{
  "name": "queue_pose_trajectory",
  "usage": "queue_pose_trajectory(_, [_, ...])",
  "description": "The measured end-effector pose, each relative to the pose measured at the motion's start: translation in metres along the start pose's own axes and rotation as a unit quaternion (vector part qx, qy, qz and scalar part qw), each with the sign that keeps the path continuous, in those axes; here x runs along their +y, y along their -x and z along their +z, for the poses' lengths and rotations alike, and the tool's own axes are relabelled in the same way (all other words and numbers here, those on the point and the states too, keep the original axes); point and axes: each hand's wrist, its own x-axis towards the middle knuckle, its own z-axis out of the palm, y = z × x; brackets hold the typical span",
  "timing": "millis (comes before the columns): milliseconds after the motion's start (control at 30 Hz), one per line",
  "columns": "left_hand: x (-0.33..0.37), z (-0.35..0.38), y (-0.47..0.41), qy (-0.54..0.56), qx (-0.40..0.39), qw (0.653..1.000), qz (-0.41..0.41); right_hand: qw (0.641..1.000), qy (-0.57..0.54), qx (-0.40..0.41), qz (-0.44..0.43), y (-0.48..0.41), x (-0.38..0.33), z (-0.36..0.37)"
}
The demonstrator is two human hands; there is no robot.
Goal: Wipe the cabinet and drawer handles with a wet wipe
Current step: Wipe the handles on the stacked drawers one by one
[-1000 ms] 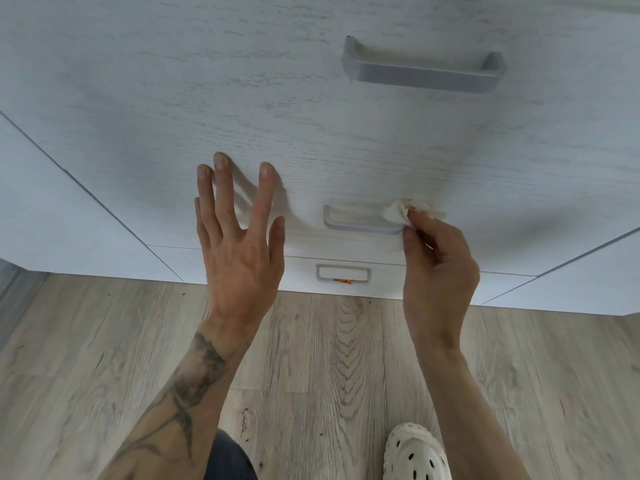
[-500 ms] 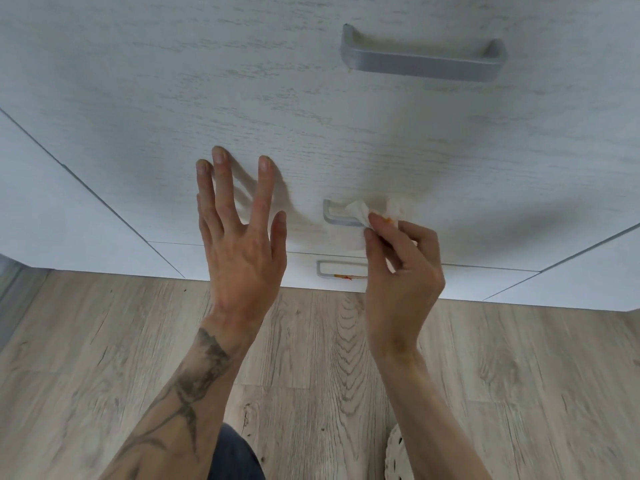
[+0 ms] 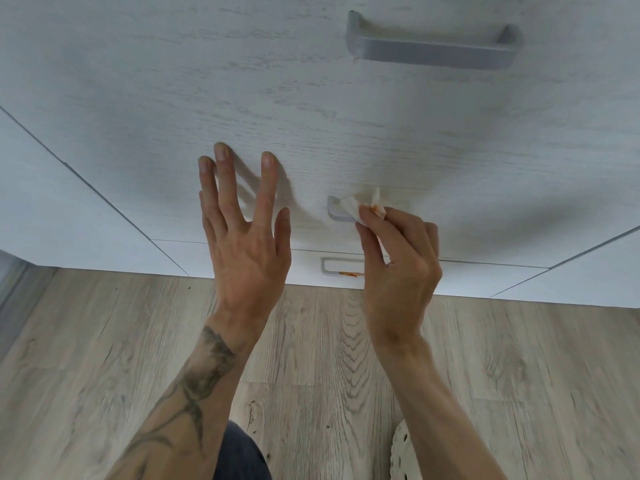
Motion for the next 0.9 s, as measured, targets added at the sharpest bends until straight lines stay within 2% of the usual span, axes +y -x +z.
queue_pose_trajectory(67, [0.000, 0.000, 0.000, -0.001, -0.001, 1.000, 0.001, 0.999, 0.018, 0.001, -0.029, -0.003, 0.001, 0.001])
queue_pose_trajectory(267, [-0.001, 0.000, 0.001, -0.001, -0.005, 1.000, -0.005, 0.991, 0.007, -0.092, -0.094, -0.018, -0.015, 0.021])
queue_pose_trajectory(467, [-0.001, 0.002, 0.000, -0.004, 0.001, 1.000, -0.007, 0.992, 0.012, -0.059, -0.113, -0.006, 0.003, 0.010])
queue_pose_trajectory(767, [-0.010, 0.013, 0.019, 0.009, -0.023, 1.000, -0.004, 0.997, 0.011, 0.040, -0.073, 0.005, 0.053, -0.027])
queue_pose_trajectory(900, [-0.021, 0.027, 0.024, -0.006, -0.016, 1.000, 0.013, 0.999, -0.005, -0.005, 0.035, 0.045, 0.075, -0.033])
